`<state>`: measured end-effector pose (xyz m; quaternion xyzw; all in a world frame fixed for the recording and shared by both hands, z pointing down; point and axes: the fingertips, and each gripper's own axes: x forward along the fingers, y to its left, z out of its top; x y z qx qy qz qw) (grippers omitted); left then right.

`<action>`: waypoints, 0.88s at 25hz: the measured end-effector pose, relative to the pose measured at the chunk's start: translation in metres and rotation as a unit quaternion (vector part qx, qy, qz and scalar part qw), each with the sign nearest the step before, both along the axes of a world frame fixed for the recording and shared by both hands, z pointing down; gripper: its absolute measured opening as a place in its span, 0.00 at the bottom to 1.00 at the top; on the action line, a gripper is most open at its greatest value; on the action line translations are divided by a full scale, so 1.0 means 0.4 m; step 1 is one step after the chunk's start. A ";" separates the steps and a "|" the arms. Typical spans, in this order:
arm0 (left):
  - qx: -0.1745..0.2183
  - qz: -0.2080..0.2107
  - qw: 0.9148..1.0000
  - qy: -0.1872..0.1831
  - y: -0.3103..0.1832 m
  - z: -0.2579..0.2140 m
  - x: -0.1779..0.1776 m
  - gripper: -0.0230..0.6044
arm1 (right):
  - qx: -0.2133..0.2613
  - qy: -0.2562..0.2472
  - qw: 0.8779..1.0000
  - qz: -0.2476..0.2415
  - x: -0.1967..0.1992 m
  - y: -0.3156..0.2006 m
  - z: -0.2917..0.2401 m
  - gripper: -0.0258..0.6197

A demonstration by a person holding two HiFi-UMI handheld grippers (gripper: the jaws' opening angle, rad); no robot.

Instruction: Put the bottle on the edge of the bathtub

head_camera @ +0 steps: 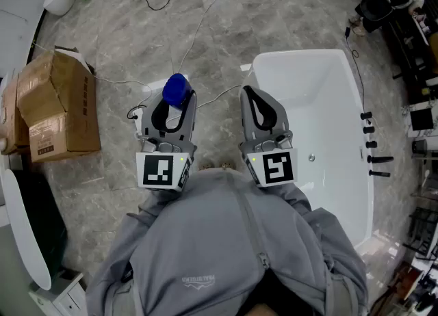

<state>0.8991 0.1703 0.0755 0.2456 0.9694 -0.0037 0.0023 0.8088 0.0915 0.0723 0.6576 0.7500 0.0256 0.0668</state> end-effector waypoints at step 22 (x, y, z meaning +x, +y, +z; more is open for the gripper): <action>0.013 0.034 0.999 0.001 0.084 0.030 0.002 0.28 | -0.023 0.024 0.999 0.038 -0.005 0.056 0.008 0.04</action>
